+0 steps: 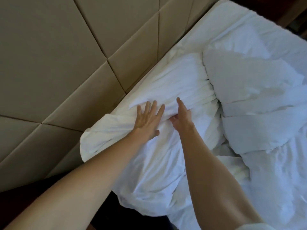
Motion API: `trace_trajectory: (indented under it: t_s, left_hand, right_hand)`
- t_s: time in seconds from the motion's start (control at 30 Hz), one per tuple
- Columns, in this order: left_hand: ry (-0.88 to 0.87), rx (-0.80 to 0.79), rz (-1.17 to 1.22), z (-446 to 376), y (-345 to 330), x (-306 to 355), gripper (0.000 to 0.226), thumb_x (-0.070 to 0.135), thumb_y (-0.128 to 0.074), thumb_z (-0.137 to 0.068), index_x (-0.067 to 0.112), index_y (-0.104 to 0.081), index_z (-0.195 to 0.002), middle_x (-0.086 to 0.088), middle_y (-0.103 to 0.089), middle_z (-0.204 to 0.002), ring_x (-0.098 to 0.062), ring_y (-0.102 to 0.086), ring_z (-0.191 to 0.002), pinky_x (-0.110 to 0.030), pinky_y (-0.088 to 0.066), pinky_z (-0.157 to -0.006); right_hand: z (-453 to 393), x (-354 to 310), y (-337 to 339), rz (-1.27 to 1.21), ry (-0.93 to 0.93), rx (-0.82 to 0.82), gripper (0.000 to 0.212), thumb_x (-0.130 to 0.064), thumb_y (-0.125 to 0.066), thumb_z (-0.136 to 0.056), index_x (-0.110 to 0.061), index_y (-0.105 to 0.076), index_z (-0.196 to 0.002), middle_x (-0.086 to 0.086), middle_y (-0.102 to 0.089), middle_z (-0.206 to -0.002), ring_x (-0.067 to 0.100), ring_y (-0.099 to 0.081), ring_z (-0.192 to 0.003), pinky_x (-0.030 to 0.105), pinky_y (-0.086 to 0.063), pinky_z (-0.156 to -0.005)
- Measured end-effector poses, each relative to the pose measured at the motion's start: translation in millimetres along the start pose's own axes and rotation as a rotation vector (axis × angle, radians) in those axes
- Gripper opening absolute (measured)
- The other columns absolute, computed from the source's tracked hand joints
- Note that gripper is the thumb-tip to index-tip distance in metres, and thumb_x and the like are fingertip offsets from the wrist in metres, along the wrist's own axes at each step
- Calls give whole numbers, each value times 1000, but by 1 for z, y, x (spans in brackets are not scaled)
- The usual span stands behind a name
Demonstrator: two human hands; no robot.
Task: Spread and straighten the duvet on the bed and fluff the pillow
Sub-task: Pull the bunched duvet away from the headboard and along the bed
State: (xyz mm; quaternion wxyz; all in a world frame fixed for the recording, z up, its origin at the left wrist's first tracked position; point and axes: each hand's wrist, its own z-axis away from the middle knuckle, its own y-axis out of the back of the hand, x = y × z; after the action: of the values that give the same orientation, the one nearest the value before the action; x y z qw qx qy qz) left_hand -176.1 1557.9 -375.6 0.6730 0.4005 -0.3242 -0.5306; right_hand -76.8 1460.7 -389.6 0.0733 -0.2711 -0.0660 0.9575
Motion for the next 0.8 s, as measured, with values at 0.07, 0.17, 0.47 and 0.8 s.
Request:
trace_trajectory:
  t_s: [0.07,0.17,0.47,0.8]
  left_hand:
    - [16,28,44,-4,1,1,107,36,-69,-84,24,11,-155,-10,-2,-163,-34,-6,-149,-54,-11,-119]
    - [100,105,129,-8,14,-1,102,29,-68,-86,21,7,-155,-11,-17,-156,-36,-24,-140,-52,-26,-112]
    - [294,467,398,-3,63,-90,25,-7,-59,-80,9,-56,-99,-12,-65,-96,-38,-64,-85,-42,-54,-68]
    - [207,680,306,49,106,-224,16,1,-50,-86,3,-59,-100,-25,-67,-95,-49,-64,-86,-48,-54,-69]
  right_hand:
    - [-7,-11,-12,-54,5,26,59,-32,-75,-83,-14,-52,-134,8,-68,-118,22,-69,-98,30,-61,-68]
    - [-1,-28,-36,-93,191,55,33,-5,-62,-86,-2,-57,-119,12,-67,-105,29,-67,-96,41,-58,-83]
    - [74,-22,-124,56,386,-41,24,-6,-45,-95,-7,-57,-116,1,-61,-94,15,-59,-83,28,-50,-74]
    - [132,6,-257,296,642,46,41,-11,-45,-99,1,-47,-138,18,-56,-135,31,-51,-126,40,-40,-108]
